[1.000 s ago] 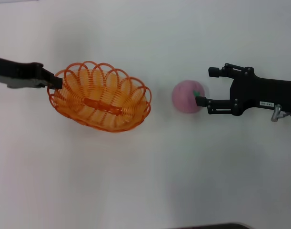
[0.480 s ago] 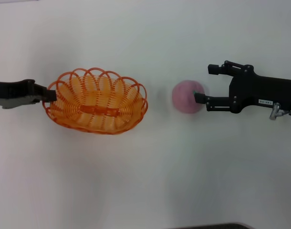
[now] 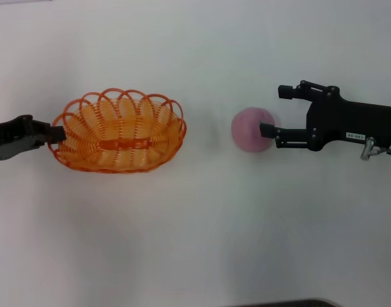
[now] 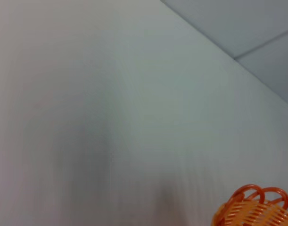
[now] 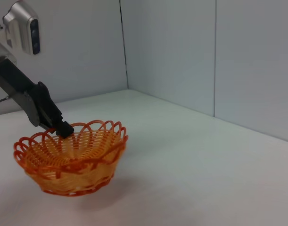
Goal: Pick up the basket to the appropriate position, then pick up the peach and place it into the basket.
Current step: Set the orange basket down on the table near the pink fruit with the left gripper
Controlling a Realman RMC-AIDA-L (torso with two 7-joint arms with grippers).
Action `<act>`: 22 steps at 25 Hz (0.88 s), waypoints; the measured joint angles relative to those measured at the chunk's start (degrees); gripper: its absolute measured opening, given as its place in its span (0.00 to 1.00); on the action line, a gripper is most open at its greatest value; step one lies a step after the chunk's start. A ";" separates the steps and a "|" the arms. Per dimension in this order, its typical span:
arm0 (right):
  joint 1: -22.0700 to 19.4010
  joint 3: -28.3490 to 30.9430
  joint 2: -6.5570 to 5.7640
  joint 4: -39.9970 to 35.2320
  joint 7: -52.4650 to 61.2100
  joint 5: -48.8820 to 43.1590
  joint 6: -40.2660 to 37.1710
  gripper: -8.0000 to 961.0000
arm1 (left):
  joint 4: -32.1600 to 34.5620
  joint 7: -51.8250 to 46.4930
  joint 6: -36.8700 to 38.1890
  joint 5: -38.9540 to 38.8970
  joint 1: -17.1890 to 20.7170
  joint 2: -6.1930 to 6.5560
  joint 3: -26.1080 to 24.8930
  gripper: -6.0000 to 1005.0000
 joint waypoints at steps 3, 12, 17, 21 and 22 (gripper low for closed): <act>0.00 0.17 0.00 -0.08 -0.01 0.00 0.00 0.97 | -0.53 -0.13 -1.38 -1.71 1.02 -0.20 0.19 0.05; 0.17 0.79 0.00 -0.09 -0.12 -0.01 -0.01 0.97 | -2.22 0.02 -7.65 -5.39 3.14 -0.49 5.86 0.05; 0.18 0.81 0.06 -0.09 -0.18 -0.01 0.00 0.97 | -2.30 0.03 -11.12 -6.18 3.79 -0.48 8.78 0.05; 0.21 0.87 0.08 -0.06 -0.23 -0.01 0.05 0.97 | -2.34 0.18 -12.55 -6.69 3.92 -0.48 9.57 0.05; 0.24 0.89 0.08 -0.06 -0.23 -0.01 0.05 0.97 | -2.34 0.25 -12.85 -6.79 3.95 -0.48 9.63 0.05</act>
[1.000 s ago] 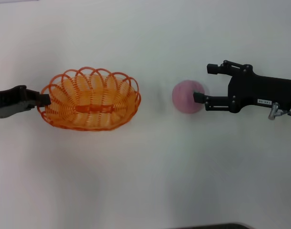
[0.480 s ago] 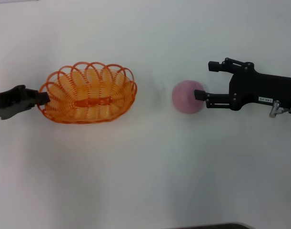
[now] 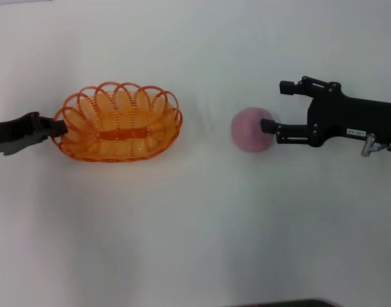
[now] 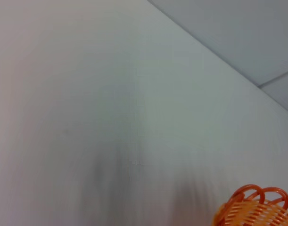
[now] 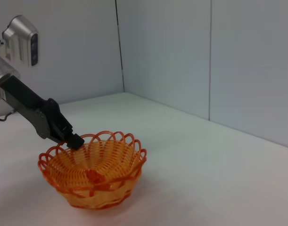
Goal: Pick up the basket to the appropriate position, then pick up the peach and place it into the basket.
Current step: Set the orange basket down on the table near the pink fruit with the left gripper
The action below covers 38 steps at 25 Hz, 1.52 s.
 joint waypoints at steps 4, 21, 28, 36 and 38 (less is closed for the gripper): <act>0.27 0.01 0.07 0.05 0.04 0.00 0.10 0.97 | 0.01 0.04 -0.69 -0.24 0.18 0.00 0.44 0.05; 0.60 1.19 0.18 0.46 0.05 0.19 0.31 0.97 | -0.55 0.10 -3.72 -2.54 1.40 0.00 1.94 0.07; 0.64 1.29 0.18 0.47 -0.15 0.19 0.30 0.97 | -1.83 0.16 -4.89 -3.48 1.78 0.00 2.68 0.07; 0.64 1.34 0.18 0.55 -0.18 0.18 0.30 0.97 | -1.81 0.19 -5.41 -4.91 2.54 0.00 3.51 0.08; 0.64 1.34 0.18 0.55 -0.21 0.18 0.30 0.97 | -1.83 0.29 -5.39 -5.59 2.79 0.00 3.54 0.08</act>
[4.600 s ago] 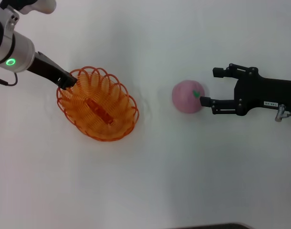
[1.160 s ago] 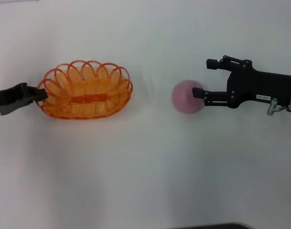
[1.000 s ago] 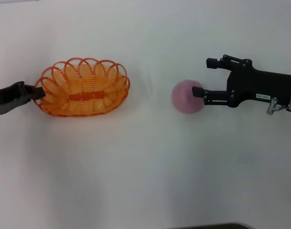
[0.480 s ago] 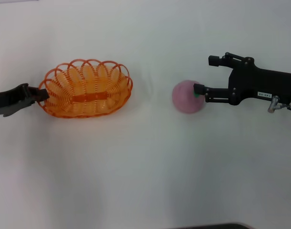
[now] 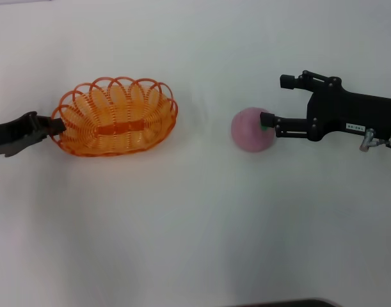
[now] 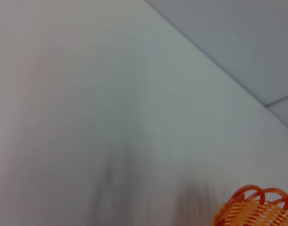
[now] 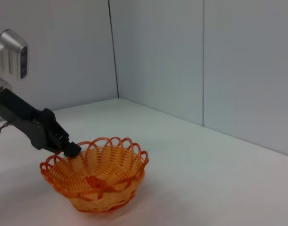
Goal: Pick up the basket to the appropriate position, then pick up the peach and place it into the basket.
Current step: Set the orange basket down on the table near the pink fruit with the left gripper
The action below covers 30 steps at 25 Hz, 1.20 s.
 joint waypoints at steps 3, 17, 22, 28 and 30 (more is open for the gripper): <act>0.00 -0.01 0.00 0.00 -0.01 -0.01 0.00 0.97 | -0.08 0.22 0.51 -1.18 0.29 0.00 0.05 0.08; -0.04 -0.02 0.00 -0.11 -0.02 -0.30 -0.21 0.97 | 0.50 0.85 5.42 -3.15 0.81 0.25 -1.87 0.34; -0.12 -0.01 0.00 -0.12 -0.10 -0.18 -0.26 0.97 | 0.62 3.39 7.90 -3.04 1.13 0.39 -4.85 0.61; -0.30 0.09 0.00 -0.09 -0.11 -0.07 -0.23 0.97 | 0.88 9.26 9.19 -2.73 1.78 0.81 -10.92 0.72; -0.34 0.15 0.00 -0.08 -0.11 -0.05 -0.25 0.97 | 0.87 11.94 10.37 -2.96 2.01 0.90 -12.52 0.74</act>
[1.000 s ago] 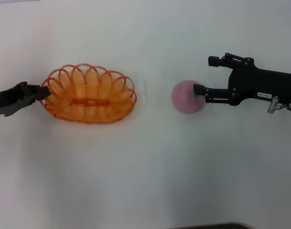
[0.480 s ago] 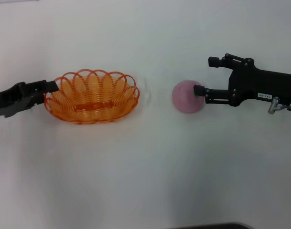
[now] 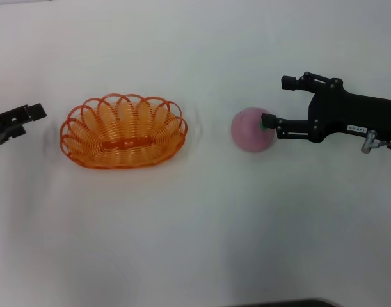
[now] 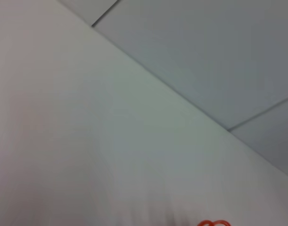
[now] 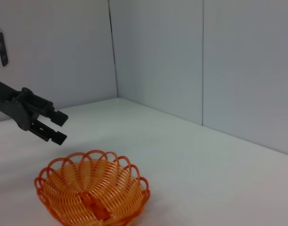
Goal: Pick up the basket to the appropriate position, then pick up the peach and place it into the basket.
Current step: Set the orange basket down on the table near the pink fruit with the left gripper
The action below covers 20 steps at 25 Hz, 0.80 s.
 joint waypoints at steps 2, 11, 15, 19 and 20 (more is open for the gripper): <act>0.02 0.01 0.00 0.01 0.00 0.01 -0.01 0.97 | 0.00 5.65 3.02 -0.55 0.09 0.02 -2.44 0.76; 0.28 0.01 -0.05 -0.16 0.47 0.06 -0.05 0.97 | -1.19 30.30 11.54 -1.59 1.38 -0.08 -3.96 0.88; 0.27 0.01 -0.11 -0.23 0.49 0.06 -0.13 0.97 | -2.20 39.94 15.02 -1.56 2.05 -0.10 -4.57 0.88; 0.25 -0.03 -0.13 -0.27 0.40 -0.03 -0.19 0.97 | -2.45 50.38 20.23 -1.30 3.10 -0.25 -3.97 0.87; 0.25 -0.05 -0.12 -0.29 0.39 -0.07 -0.20 0.97 | -2.55 52.05 20.91 -1.10 3.35 -0.29 -3.88 0.87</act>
